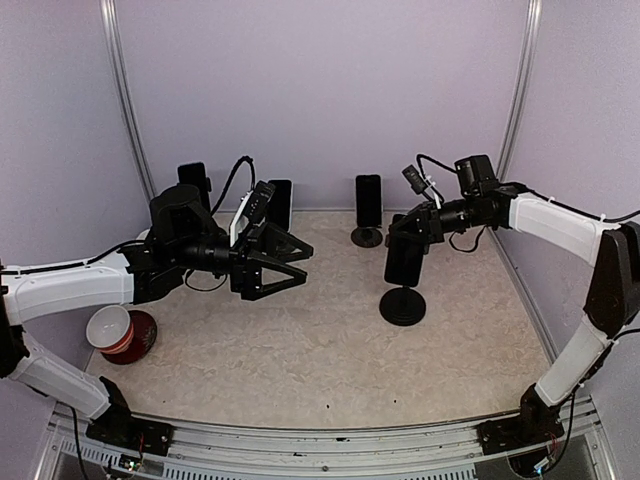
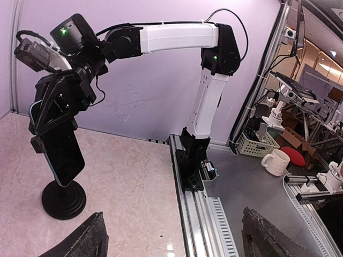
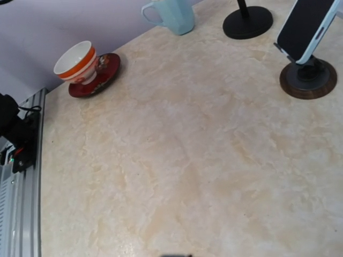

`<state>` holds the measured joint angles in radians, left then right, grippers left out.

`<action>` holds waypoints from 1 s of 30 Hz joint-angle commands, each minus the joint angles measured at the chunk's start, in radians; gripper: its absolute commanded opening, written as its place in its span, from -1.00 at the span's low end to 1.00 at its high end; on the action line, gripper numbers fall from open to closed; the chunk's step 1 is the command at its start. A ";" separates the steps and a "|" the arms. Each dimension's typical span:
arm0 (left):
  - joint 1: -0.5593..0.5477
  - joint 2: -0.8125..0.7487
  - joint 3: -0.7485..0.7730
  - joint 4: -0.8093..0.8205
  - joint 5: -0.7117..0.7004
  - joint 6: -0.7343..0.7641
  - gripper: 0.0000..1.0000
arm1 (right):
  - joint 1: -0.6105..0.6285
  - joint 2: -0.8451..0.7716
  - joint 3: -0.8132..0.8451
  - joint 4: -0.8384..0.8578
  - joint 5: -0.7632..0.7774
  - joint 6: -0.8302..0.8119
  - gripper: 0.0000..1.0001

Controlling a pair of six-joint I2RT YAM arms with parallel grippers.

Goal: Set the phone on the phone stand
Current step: Place the phone stand with the phone at the center of the board.

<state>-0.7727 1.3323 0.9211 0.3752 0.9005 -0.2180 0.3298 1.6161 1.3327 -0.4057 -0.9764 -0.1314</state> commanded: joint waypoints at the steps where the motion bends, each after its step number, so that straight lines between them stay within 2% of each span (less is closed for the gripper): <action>1: 0.007 -0.027 0.011 0.025 -0.008 0.013 0.68 | -0.006 0.004 0.026 0.073 -0.084 -0.007 -0.95; 5: 0.007 -0.028 0.010 0.020 -0.014 0.018 0.69 | -0.012 0.000 -0.009 0.109 -0.084 -0.005 -0.93; 8: 0.007 -0.027 0.011 0.021 -0.013 0.019 0.69 | -0.016 -0.003 -0.025 0.118 -0.077 -0.004 -0.82; 15: 0.009 -0.026 0.012 0.020 -0.011 0.018 0.69 | -0.018 -0.026 -0.027 0.097 0.010 -0.006 -0.32; 19: 0.010 -0.025 0.012 0.021 -0.010 0.018 0.69 | -0.018 -0.047 -0.018 0.064 0.109 0.030 -0.09; 22: 0.012 -0.028 0.012 0.022 -0.009 0.017 0.69 | -0.018 -0.083 -0.033 0.068 0.157 0.065 0.15; 30: 0.016 -0.031 0.012 0.024 -0.008 0.015 0.69 | -0.006 -0.167 -0.040 0.037 0.265 0.138 0.58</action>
<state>-0.7639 1.3258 0.9211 0.3748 0.8898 -0.2150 0.3195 1.5047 1.3037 -0.3500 -0.7834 -0.0448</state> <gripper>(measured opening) 0.844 0.754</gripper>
